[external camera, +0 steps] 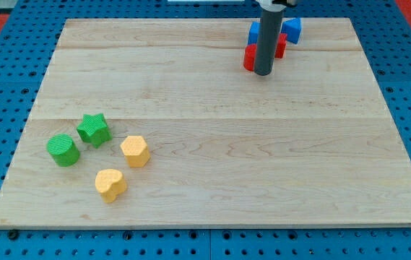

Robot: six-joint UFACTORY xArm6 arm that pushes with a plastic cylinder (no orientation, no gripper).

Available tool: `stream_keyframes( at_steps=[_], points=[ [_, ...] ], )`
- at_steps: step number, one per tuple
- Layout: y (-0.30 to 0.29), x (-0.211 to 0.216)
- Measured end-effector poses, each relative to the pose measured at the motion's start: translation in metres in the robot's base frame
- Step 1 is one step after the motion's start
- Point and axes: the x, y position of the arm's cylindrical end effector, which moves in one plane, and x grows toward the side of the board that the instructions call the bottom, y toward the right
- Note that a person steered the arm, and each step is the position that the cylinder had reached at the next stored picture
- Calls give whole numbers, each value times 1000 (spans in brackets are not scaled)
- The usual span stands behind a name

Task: Move the yellow heart to the left center

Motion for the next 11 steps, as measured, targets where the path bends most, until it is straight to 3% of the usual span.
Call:
stream_keyframes(
  at_steps=[3,5,8,9,11],
  points=[
    [27,-5],
    [44,87],
    [30,261],
    [21,280],
    [20,280]
  ],
)
